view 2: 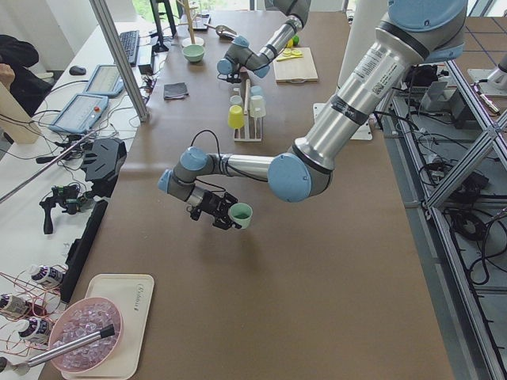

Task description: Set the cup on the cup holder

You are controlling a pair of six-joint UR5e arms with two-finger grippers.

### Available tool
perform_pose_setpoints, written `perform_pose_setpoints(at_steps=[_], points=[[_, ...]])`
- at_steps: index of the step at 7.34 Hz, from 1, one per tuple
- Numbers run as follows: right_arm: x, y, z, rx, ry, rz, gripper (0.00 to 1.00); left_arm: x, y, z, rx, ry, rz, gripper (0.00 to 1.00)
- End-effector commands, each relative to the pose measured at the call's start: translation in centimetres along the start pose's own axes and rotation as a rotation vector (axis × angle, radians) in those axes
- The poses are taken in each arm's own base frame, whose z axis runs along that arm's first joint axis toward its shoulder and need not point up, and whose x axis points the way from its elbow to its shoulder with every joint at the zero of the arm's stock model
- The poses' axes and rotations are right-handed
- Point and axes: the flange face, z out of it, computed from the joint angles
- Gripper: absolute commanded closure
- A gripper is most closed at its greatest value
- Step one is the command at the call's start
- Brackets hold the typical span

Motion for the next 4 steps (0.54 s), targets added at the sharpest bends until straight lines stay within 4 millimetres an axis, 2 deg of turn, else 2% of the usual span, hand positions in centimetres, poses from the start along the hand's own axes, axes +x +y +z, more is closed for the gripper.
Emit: perform_pose_setpoints(at_steps=[1, 3, 4], points=[[-0.2, 0.2, 0.3, 0.004, 0.002, 0.000, 0.01, -0.4, 3.8, -2.0, 0.053, -0.014, 0.013, 1.00], [-0.2, 0.2, 0.4, 0.004, 0.001, 0.002, 0.01, 0.6, 6.5, -4.0, 0.101, -0.122, 0.060, 1.00], [-0.2, 0.2, 0.4, 0.004, 0.001, 0.002, 0.04, 0.1, 7.3, -4.1, 0.117, -0.118, 0.049, 1.00]])
